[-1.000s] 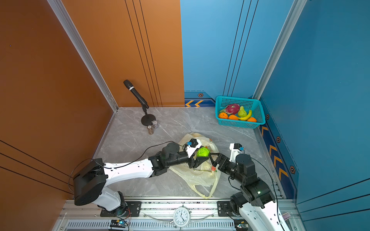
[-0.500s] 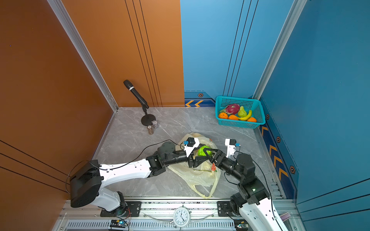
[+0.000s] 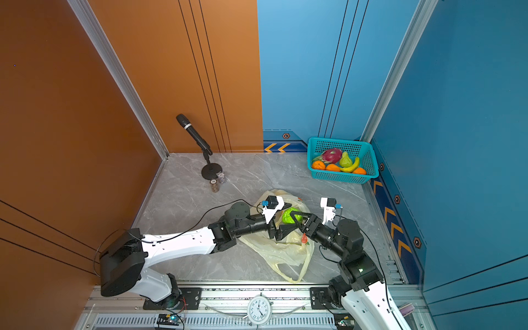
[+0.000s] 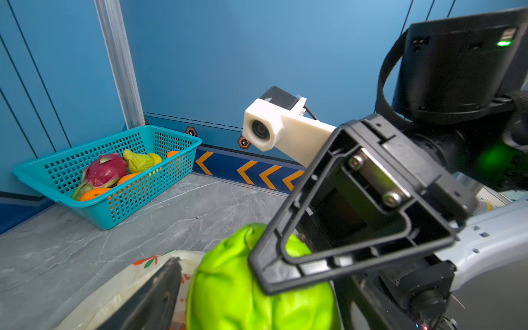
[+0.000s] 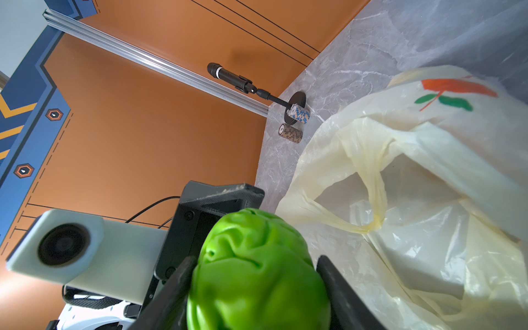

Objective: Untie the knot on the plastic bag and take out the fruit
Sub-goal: 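Lift the green fruit out with the left gripper toward the right gripper, then grasp the green fruit with the right gripper while the left releases it, then carry the green fruit to the teal basket with the right gripper and release it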

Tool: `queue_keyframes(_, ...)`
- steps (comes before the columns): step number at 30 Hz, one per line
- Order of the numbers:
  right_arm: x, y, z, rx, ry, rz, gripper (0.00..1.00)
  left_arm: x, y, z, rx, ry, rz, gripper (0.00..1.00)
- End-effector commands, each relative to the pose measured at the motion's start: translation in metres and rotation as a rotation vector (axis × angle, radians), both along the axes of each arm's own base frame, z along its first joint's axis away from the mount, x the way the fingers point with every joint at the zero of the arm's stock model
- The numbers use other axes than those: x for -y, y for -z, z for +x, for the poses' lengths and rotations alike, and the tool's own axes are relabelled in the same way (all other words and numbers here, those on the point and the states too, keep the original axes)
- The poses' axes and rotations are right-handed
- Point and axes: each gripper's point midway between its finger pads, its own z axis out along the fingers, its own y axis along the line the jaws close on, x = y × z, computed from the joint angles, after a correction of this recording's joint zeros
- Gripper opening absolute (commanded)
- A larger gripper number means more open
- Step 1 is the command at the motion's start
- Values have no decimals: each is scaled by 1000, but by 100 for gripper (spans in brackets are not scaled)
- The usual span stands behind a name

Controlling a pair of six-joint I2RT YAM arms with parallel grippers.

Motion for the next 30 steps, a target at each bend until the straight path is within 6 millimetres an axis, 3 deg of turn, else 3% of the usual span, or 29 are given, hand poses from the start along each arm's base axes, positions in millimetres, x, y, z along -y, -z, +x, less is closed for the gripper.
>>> queue_keyframes(1, 14, -13, 9, 57, 65, -95, 48, -14, -18, 3, 43, -73, -42, 96)
queue_keyframes(9, 34, -41, 41, 110, 161, -202, 48, -32, -21, 3, 38, -119, -4, 100)
queue_keyframes(13, 48, -45, 61, 83, 227, -241, 48, -38, -20, 4, 20, -127, 44, 99)
queue_keyframes(21, 83, -41, 105, 28, 359, -337, 48, -47, -31, 3, 26, -88, 138, 98)
queue_keyframes(30, 142, -25, 169, -96, 485, -499, 45, -49, -38, 11, 25, -70, 129, 98)
